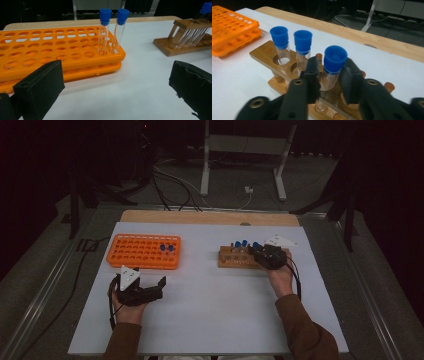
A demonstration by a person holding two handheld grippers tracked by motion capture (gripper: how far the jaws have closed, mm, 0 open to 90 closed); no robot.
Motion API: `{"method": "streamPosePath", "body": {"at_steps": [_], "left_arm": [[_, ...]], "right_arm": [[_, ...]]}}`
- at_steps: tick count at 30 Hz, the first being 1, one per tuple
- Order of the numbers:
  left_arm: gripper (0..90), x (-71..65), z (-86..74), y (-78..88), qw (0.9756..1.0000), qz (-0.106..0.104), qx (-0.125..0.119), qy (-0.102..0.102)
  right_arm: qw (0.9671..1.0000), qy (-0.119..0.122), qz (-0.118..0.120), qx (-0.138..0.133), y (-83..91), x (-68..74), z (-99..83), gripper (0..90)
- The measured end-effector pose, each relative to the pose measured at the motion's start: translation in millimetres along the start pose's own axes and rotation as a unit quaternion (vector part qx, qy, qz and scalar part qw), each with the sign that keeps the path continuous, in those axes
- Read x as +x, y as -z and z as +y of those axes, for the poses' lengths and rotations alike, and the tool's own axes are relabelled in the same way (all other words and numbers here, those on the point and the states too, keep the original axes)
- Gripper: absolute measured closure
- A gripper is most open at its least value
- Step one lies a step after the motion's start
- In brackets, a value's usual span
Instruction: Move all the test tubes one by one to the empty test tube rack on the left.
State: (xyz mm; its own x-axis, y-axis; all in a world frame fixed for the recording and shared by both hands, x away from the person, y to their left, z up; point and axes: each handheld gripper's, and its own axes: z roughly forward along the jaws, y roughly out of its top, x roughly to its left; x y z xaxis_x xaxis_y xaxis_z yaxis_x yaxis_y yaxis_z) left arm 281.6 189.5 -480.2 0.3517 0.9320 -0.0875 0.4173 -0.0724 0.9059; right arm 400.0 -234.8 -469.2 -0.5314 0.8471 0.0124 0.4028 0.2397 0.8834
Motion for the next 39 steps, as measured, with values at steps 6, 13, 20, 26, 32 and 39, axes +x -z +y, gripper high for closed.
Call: {"method": "streamPosePath", "body": {"at_steps": [6,13,20,26,32,39], "left_arm": [[0.6,0.7,-0.3,-0.4,0.9999,-0.005,0.000,0.009],[0.6,1.1,-0.6,-1.0,0.9999,-0.003,0.002,0.010],[0.8,0.3,-0.7,-1.8,0.9999,-0.008,0.005,0.008],[0.8,-1.6,-1.2,-4.9,0.9999,-0.008,0.009,0.005],[0.7,-2.6,-0.6,-6.6,0.9999,-0.008,0.010,0.004],[0.8,0.9,1.1,-4.9,0.9999,-0.002,0.005,0.009]], "right_arm": [[0.9999,0.013,-0.008,-0.001,-0.8,5.1,-0.6,75.7],[1.0000,0.008,-0.004,0.000,-0.9,4.6,0.2,76.4],[0.9999,0.006,0.001,-0.011,6.1,4.2,7.3,76.4],[0.9998,-0.003,0.002,-0.020,15.9,-0.1,14.8,76.4],[0.9996,0.001,0.002,-0.028,27.2,0.5,28.4,76.5],[0.9989,0.004,0.008,-0.045,45.9,1.4,48.3,76.5]]}}
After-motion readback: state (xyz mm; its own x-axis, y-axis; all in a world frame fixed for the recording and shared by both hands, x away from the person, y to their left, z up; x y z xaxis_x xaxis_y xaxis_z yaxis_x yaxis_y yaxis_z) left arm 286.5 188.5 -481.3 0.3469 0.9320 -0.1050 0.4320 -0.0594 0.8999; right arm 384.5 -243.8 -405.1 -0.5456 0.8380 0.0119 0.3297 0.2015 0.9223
